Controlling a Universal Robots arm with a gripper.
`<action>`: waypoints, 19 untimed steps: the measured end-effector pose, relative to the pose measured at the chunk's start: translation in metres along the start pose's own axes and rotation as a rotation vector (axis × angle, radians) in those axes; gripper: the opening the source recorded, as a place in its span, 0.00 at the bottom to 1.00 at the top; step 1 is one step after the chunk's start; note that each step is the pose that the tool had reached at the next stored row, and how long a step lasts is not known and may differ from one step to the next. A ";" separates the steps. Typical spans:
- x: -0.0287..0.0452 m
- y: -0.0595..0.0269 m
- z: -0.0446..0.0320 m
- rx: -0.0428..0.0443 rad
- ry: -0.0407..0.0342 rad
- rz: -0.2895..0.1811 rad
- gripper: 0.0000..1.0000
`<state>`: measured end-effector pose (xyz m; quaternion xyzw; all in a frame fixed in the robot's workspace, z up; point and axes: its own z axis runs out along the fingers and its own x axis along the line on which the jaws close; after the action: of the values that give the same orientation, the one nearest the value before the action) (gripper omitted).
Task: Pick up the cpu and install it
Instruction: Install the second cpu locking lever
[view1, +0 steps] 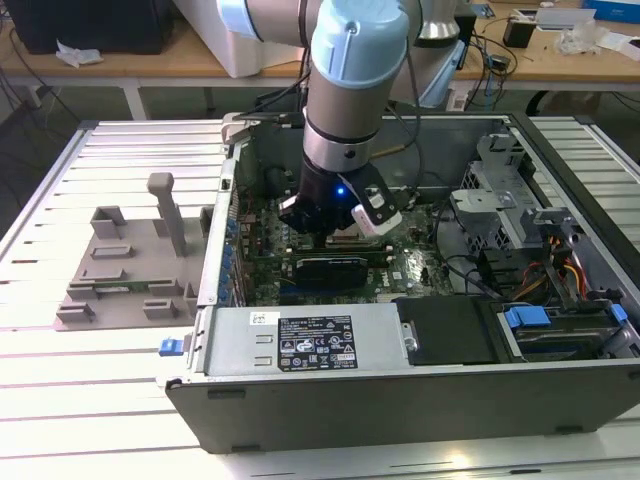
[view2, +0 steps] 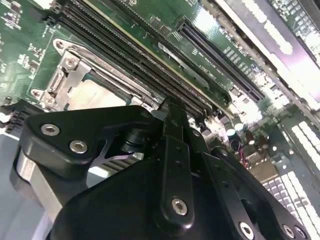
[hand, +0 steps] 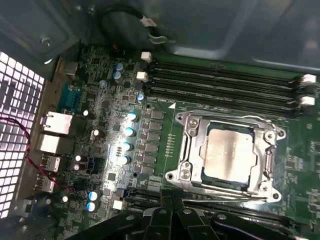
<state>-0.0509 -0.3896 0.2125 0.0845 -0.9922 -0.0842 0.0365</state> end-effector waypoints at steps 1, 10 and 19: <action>0.0001 -0.0003 0.0026 -0.0011 0.0019 -0.012 0.11; -0.0011 0.0069 0.0168 -0.0345 0.0102 -0.099 0.11; -0.0006 0.0050 0.0172 -0.0342 0.0105 -0.114 0.11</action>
<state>-0.0526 -0.3819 0.1964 0.1404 -0.9840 -0.1026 0.0383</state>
